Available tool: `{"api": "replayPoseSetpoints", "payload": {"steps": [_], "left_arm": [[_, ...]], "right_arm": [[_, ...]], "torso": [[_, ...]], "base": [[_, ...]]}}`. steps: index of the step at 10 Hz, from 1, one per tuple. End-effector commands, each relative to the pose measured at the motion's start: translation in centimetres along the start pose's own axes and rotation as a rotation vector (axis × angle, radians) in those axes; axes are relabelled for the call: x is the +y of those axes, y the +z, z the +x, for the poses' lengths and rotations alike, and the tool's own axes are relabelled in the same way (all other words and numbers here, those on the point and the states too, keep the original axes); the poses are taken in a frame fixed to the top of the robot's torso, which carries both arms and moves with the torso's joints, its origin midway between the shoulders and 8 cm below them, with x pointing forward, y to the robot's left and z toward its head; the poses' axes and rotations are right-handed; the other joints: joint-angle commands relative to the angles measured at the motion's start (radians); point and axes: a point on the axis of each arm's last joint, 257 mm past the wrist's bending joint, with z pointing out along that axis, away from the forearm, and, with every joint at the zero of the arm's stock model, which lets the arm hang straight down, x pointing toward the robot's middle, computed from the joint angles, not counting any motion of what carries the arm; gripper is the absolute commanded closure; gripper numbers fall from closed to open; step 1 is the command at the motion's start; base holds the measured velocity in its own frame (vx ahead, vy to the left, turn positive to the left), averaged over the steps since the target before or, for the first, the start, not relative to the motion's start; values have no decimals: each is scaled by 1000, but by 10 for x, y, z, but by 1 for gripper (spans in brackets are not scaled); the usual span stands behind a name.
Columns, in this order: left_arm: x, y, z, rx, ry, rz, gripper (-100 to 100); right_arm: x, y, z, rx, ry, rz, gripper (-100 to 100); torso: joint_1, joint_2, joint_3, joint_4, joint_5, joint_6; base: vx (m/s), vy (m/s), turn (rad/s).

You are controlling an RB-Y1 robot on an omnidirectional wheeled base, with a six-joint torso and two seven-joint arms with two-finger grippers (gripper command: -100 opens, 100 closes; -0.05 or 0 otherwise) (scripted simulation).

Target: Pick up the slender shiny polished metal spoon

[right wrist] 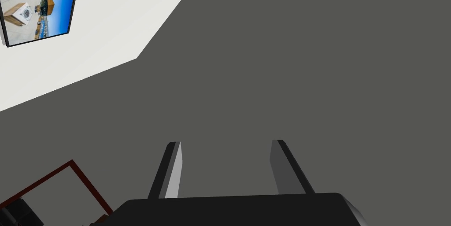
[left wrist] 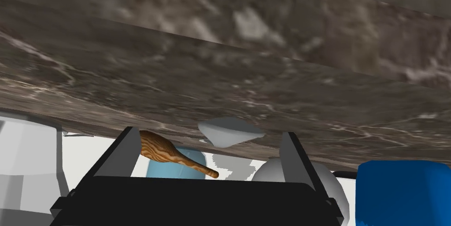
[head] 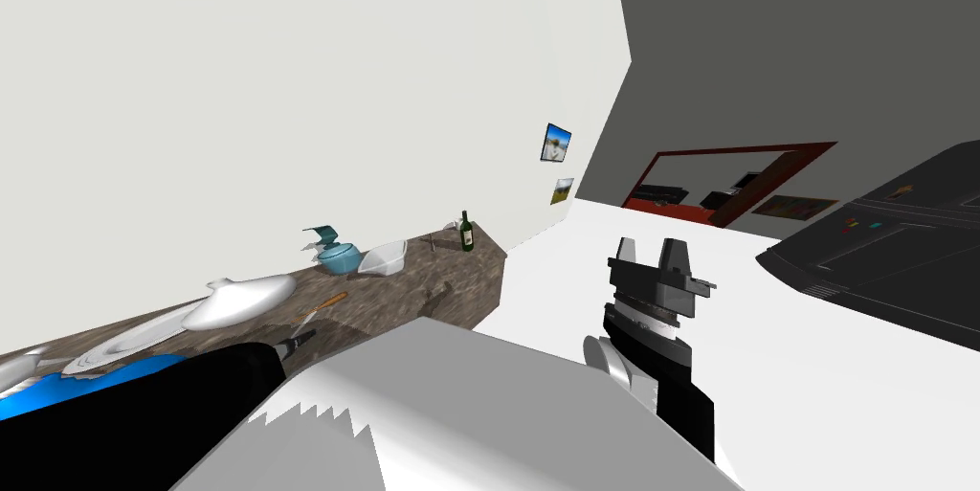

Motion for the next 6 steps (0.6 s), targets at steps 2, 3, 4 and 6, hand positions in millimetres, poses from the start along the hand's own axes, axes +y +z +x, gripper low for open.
{"api": "replayPoseSetpoints", "payload": {"steps": [2,3,4,6], "left_arm": [[1,0,0,0,1,-2,100],[2,0,0,1,1,-4,100],[1,0,0,0,1,-2,100],[1,0,0,0,1,-2,0]], "right_arm": [[0,0,0,0,0,0,0],[0,0,0,0,0,0,0],[0,0,0,0,0,0,0],[0,0,0,0,0,0,0]], "torso": [[1,1,1,0,1,1],[1,0,1,1,1,1],[1,1,1,1,1,1],[2,1,1,1,1,1]], "base": [[-1,0,7],[1,-2,-12],[0,0,0],[0,0,0]]}}
